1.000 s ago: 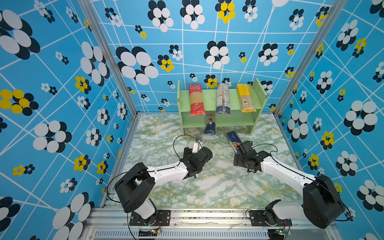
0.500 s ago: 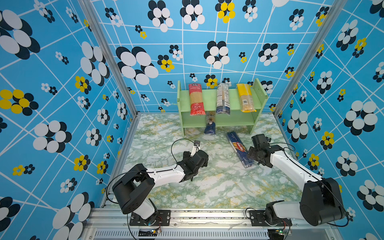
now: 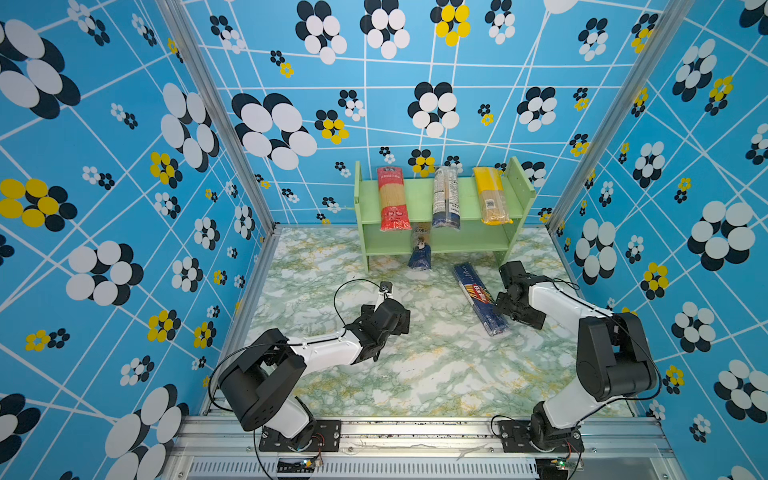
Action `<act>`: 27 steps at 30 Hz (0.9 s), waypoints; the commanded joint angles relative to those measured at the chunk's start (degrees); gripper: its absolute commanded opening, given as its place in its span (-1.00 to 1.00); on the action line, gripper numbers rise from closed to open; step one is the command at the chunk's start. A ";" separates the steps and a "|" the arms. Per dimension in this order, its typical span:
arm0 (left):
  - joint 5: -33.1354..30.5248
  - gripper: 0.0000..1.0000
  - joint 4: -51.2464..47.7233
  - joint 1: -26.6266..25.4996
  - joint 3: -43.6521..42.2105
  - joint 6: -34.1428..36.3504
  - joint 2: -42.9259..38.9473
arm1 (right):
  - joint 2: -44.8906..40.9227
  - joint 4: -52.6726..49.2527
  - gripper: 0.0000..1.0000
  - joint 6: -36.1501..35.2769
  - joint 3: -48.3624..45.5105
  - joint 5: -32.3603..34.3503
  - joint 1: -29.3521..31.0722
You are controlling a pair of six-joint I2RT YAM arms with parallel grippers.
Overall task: Place and organize the pasta boxes and bags onto the shelf
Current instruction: 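Withdraw the left gripper from the shelf while the right gripper rotates over the Barilla box, then lower the right gripper onto the Barilla box and close on it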
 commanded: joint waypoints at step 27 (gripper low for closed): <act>4.80 0.98 1.81 2.45 -0.17 -1.18 -0.51 | -22.36 19.43 0.99 -8.98 -16.43 -20.79 9.67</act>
